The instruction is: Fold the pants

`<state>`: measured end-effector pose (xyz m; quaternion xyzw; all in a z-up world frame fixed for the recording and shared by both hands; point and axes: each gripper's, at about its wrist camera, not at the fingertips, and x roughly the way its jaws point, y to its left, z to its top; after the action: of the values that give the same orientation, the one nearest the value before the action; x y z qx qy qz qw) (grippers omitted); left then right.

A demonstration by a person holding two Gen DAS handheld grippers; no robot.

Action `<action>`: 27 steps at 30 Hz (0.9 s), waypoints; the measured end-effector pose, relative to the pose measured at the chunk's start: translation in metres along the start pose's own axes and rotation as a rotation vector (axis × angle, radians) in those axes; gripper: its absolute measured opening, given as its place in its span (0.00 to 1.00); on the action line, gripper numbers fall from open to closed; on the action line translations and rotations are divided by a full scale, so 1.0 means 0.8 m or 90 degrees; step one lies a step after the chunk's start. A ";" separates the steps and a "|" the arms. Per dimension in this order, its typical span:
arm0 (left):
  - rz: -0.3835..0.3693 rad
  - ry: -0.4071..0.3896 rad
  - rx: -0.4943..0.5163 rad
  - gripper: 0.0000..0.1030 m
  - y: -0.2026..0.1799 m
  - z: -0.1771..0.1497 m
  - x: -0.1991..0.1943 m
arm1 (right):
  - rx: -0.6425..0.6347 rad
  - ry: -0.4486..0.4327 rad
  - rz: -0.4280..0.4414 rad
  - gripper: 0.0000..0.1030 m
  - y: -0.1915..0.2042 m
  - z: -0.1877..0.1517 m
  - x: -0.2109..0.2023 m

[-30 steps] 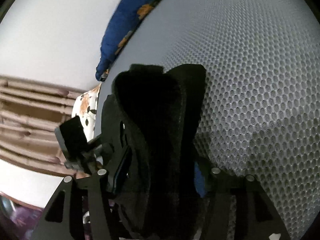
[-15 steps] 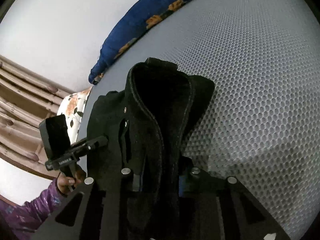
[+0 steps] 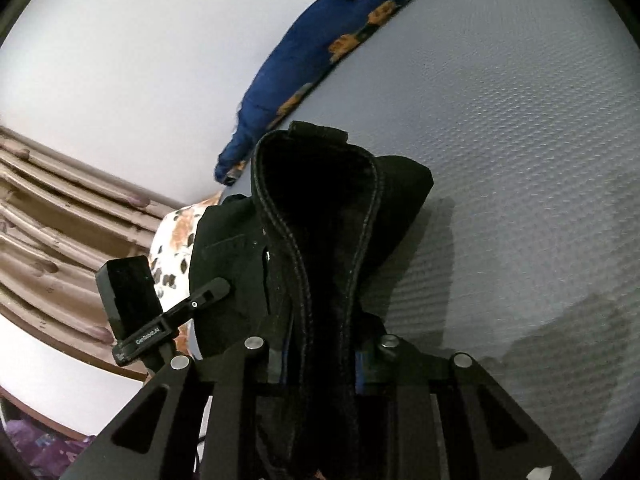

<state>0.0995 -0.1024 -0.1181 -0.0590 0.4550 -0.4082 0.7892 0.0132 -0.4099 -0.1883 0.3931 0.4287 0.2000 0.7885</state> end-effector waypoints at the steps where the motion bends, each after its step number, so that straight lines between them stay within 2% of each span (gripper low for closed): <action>1: 0.005 -0.005 -0.002 0.32 0.002 0.000 -0.006 | -0.003 0.003 0.005 0.21 0.005 -0.001 0.005; 16: 0.106 -0.077 -0.019 0.31 0.043 -0.011 -0.105 | -0.042 0.039 0.052 0.21 0.089 -0.003 0.087; 27: 0.150 -0.102 -0.033 0.31 0.096 0.005 -0.134 | -0.055 0.069 0.066 0.21 0.130 0.014 0.153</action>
<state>0.1207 0.0221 -0.0794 -0.0576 0.4047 -0.2948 0.8637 0.0922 -0.2711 -0.1658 0.3693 0.4409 0.2800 0.7686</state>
